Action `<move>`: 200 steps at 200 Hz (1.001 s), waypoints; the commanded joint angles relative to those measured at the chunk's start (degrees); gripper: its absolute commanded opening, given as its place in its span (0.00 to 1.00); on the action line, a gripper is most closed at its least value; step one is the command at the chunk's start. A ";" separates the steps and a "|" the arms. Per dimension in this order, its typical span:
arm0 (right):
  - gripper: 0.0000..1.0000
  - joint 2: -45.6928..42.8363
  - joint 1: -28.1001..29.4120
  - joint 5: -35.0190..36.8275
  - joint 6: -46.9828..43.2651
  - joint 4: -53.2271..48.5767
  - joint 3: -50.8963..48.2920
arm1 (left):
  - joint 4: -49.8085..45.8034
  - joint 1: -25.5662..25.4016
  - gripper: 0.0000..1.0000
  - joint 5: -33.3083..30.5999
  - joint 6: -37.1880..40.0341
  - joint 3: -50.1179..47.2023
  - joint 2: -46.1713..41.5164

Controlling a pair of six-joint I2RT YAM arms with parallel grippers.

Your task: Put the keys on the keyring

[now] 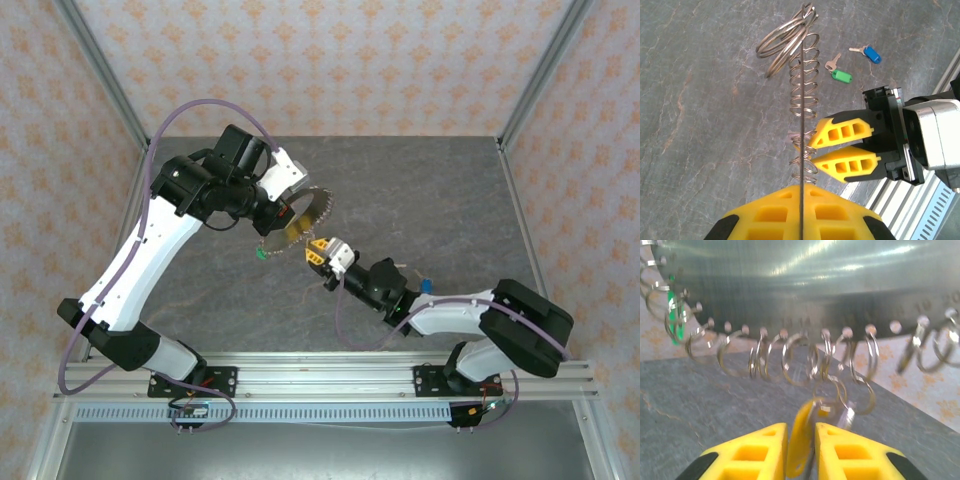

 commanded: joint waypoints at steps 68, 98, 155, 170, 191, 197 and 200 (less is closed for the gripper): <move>0.15 -7.42 0.02 -7.96 -3.32 -7.31 2.10 | -2.01 -3.17 0.00 -10.97 4.66 2.74 0.04; 0.16 -4.84 0.26 -7.96 -4.03 -4.81 4.68 | -1.96 -4.48 0.00 -10.29 4.98 2.97 -0.07; 0.21 1.98 0.50 -2.17 -5.86 1.26 8.38 | -2.13 -4.94 0.00 -9.62 4.38 2.69 -0.12; 0.21 2.97 0.50 1.72 -6.08 0.89 8.98 | -2.19 -5.03 0.00 -9.69 4.19 2.71 -0.22; 0.22 3.83 0.50 1.54 -7.46 -0.60 9.13 | -2.03 -5.03 0.00 -9.65 4.18 2.51 -0.46; 0.21 3.98 0.50 1.77 -7.32 -0.87 9.17 | -1.96 -5.03 0.00 -9.61 4.18 2.49 -0.47; 0.20 4.07 0.50 2.36 -7.16 -0.84 9.17 | -1.94 -5.01 0.00 -9.62 4.18 2.45 -0.48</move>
